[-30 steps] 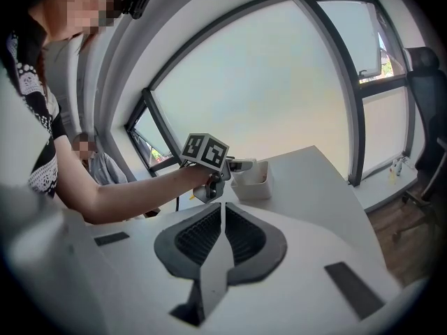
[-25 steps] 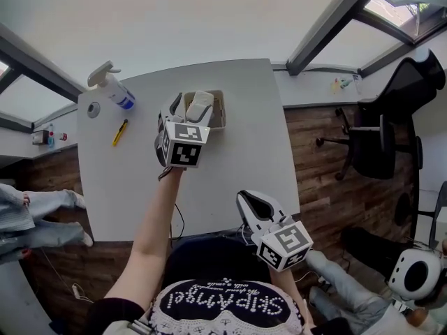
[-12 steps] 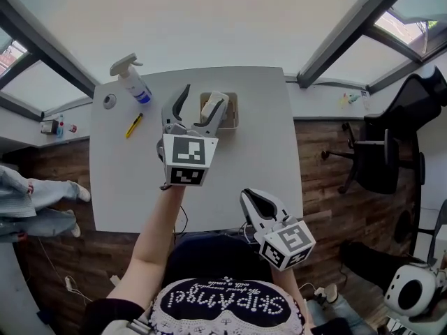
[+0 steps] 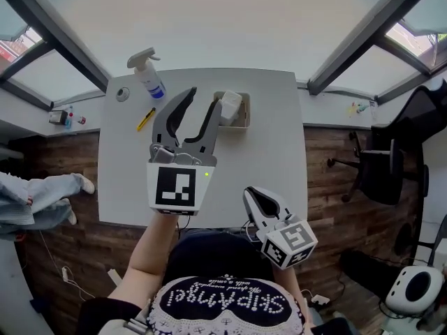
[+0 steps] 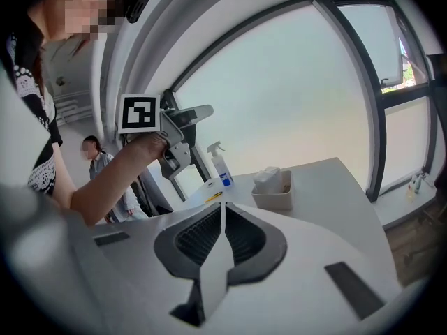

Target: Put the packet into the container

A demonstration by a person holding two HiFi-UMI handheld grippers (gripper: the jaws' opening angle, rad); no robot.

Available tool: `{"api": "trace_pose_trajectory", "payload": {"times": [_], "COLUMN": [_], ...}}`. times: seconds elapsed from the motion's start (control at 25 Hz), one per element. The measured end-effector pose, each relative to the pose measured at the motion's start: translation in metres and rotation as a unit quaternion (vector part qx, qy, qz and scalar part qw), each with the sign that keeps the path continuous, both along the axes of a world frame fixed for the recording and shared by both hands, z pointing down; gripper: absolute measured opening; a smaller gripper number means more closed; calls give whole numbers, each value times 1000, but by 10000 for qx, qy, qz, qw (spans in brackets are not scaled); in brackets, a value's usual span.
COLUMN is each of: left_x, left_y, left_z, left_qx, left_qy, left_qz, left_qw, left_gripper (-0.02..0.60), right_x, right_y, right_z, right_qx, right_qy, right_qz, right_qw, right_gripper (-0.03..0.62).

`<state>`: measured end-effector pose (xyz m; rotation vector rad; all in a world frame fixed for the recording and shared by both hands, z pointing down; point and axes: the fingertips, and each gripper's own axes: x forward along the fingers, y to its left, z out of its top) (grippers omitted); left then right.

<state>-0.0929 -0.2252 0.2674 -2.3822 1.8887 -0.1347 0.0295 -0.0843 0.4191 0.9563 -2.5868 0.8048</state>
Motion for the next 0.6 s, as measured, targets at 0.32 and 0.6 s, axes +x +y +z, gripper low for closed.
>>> {"api": "trace_pose_trajectory", "payload": {"times": [0.32, 0.6], "left_x": [-3, -11], "left_y": [54, 99], "left_z": [-10, 18], "left_qx": [-94, -387], "left_qy": [254, 250], "left_qz": [106, -46], "left_qw": [9996, 9989], "left_gripper": [123, 94], "right_x": [-7, -12], "right_y": [0, 2], "right_z": [-4, -5], "right_qx": [80, 90], "right_qy": [13, 14], "right_qz": [-69, -115], "right_qw": [9999, 9999], "right_gripper": [29, 29]}}
